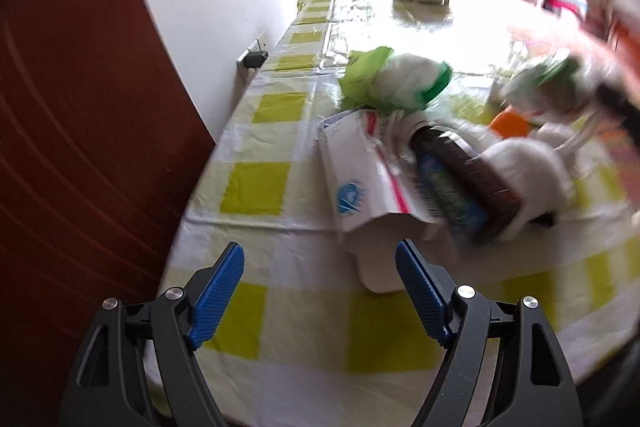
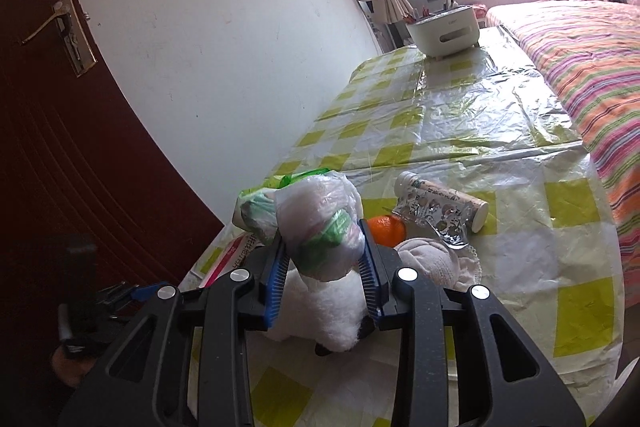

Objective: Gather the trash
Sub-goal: 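Close the left gripper on the white tissue box, then carry the tissue box with the left gripper while right drops the bag into the bin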

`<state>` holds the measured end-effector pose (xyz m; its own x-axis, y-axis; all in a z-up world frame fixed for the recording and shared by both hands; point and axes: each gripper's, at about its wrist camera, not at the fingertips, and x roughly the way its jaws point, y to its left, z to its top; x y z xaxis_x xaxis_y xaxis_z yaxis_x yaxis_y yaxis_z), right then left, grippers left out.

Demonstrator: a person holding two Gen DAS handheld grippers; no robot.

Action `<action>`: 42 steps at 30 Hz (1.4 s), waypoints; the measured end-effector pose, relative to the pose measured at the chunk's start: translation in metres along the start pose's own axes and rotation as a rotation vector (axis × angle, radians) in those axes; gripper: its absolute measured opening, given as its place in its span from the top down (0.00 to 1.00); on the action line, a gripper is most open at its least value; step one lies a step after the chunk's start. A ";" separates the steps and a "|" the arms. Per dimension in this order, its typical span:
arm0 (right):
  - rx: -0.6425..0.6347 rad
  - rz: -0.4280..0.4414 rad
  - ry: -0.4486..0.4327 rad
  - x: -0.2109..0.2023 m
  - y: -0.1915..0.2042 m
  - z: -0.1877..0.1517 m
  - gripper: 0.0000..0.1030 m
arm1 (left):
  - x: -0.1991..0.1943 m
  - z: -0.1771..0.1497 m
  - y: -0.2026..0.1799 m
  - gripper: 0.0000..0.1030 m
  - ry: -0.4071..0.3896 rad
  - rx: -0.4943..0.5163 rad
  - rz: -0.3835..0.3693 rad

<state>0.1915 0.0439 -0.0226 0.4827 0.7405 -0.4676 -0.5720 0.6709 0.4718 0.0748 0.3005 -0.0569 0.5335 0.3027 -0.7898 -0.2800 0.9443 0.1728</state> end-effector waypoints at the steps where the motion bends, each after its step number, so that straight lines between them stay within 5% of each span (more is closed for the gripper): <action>1: -0.001 -0.003 -0.003 -0.001 0.000 0.000 0.69 | 0.002 0.002 -0.005 0.26 -0.013 0.050 0.017; 5: -0.003 -0.011 -0.018 -0.003 -0.002 0.002 0.69 | 0.013 0.008 -0.020 0.26 -0.017 0.184 0.049; 7: -0.010 -0.014 -0.024 -0.004 -0.002 0.003 0.69 | 0.019 0.011 -0.023 0.36 -0.012 0.193 0.041; 9: -0.018 -0.017 -0.035 -0.007 -0.001 0.003 0.69 | 0.026 0.014 -0.023 0.77 0.006 0.183 0.006; 10: -0.027 -0.018 -0.038 -0.008 0.001 0.003 0.70 | 0.032 0.015 -0.020 0.86 0.029 0.161 -0.020; 28: -0.062 -0.003 -0.083 -0.026 0.013 -0.007 0.70 | -0.019 0.001 0.012 0.95 -0.109 -0.006 -0.008; 42: -0.093 -0.069 -0.159 -0.057 0.019 -0.028 0.70 | -0.083 -0.005 -0.008 0.95 -0.214 0.028 -0.091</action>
<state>0.1341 0.0130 -0.0079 0.6174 0.6949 -0.3687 -0.5891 0.7191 0.3687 0.0289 0.2675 0.0047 0.7134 0.2333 -0.6608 -0.2021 0.9714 0.1247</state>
